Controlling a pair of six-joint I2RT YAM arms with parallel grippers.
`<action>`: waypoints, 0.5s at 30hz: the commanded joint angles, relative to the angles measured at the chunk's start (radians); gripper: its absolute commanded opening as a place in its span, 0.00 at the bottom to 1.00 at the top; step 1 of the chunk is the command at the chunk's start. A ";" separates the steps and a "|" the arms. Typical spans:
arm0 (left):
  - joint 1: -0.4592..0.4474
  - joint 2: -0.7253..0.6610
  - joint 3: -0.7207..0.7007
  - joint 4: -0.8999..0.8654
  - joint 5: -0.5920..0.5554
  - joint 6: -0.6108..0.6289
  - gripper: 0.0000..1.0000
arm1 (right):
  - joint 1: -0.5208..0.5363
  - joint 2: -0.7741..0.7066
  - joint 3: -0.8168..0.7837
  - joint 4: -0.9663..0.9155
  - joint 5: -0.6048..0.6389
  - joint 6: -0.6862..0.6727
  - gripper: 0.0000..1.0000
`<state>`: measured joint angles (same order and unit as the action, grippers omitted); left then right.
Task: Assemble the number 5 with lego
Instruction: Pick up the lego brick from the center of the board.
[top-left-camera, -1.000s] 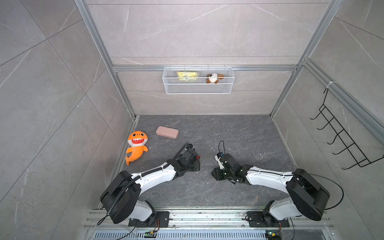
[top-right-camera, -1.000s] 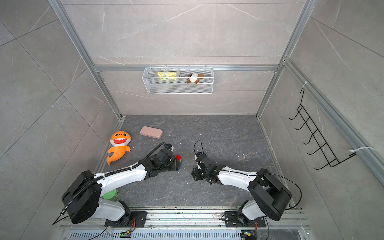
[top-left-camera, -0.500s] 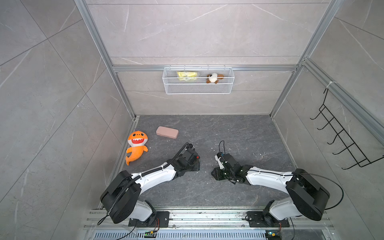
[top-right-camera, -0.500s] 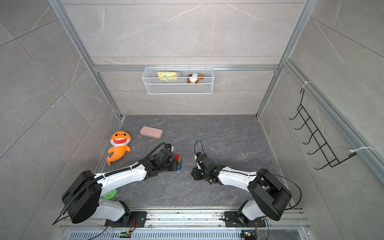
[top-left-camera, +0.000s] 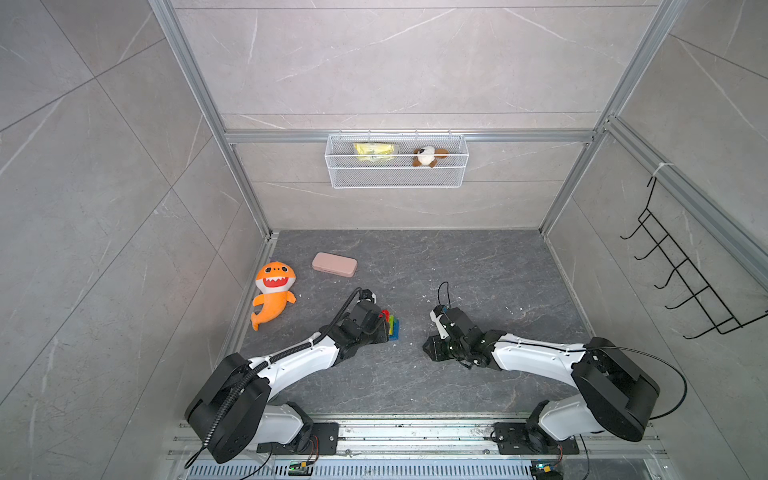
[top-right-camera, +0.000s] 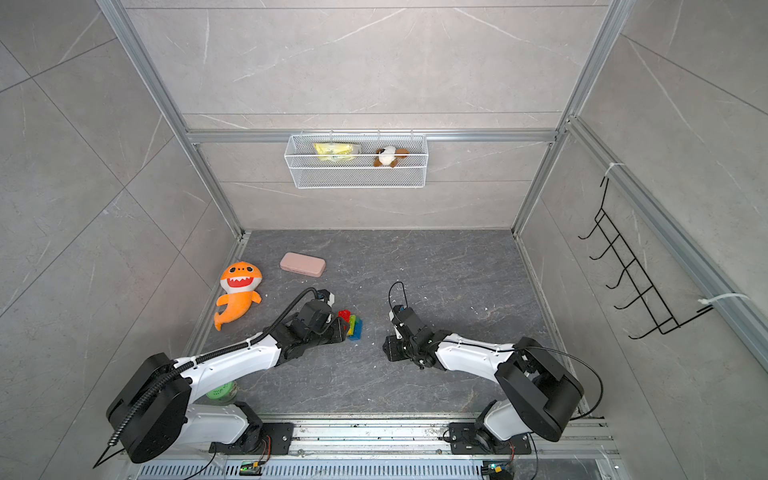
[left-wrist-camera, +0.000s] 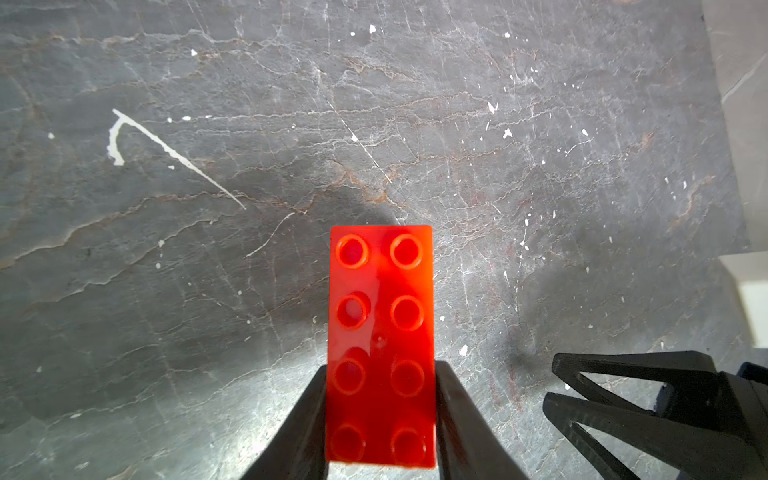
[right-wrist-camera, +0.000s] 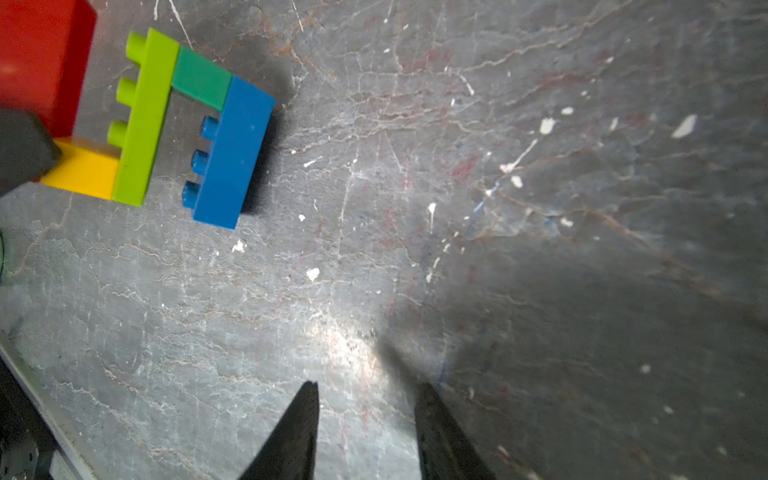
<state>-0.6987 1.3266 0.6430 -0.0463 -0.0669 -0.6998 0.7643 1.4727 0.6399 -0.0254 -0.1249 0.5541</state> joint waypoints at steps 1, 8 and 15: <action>0.023 -0.037 -0.026 0.051 0.031 -0.027 0.42 | -0.005 -0.002 -0.004 0.011 -0.016 0.003 0.41; 0.044 -0.070 -0.060 0.074 0.045 -0.034 0.46 | -0.005 0.019 0.004 0.037 -0.038 0.017 0.41; 0.052 -0.089 -0.068 0.067 0.042 -0.032 0.54 | -0.005 0.052 0.032 0.058 -0.064 0.023 0.41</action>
<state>-0.6533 1.2682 0.5781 -0.0067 -0.0410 -0.7265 0.7643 1.5127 0.6415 0.0093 -0.1715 0.5632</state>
